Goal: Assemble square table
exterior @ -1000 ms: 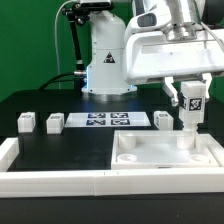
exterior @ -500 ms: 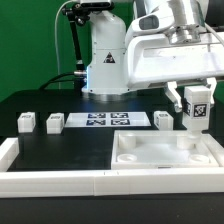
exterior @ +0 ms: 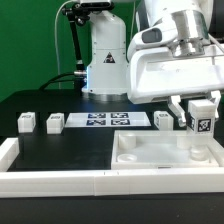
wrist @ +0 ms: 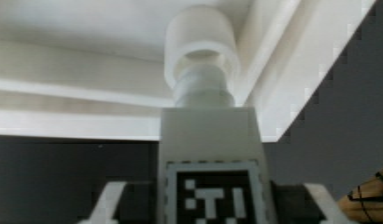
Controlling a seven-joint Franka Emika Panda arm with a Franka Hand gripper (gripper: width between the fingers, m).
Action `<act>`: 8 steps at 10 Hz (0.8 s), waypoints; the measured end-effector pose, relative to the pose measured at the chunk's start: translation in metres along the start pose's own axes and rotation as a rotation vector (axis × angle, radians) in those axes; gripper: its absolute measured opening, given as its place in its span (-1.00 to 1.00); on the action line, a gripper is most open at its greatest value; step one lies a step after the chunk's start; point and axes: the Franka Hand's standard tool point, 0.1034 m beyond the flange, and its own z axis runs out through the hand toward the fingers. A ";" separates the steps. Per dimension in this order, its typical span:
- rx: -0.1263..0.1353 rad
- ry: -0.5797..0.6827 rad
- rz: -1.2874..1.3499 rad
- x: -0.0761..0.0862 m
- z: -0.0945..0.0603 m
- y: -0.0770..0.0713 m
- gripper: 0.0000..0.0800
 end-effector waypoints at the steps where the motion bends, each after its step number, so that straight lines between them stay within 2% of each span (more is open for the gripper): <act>1: -0.001 0.003 0.000 0.000 0.000 0.000 -0.28; 6: -0.002 -0.004 0.000 -0.014 0.012 -0.002 -0.28; 8: -0.003 0.008 -0.003 -0.015 0.013 -0.004 -0.27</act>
Offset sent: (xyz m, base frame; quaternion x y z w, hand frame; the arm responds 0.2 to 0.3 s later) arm 0.0011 0.0003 -0.0106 -0.0047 0.0128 -0.0058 0.9999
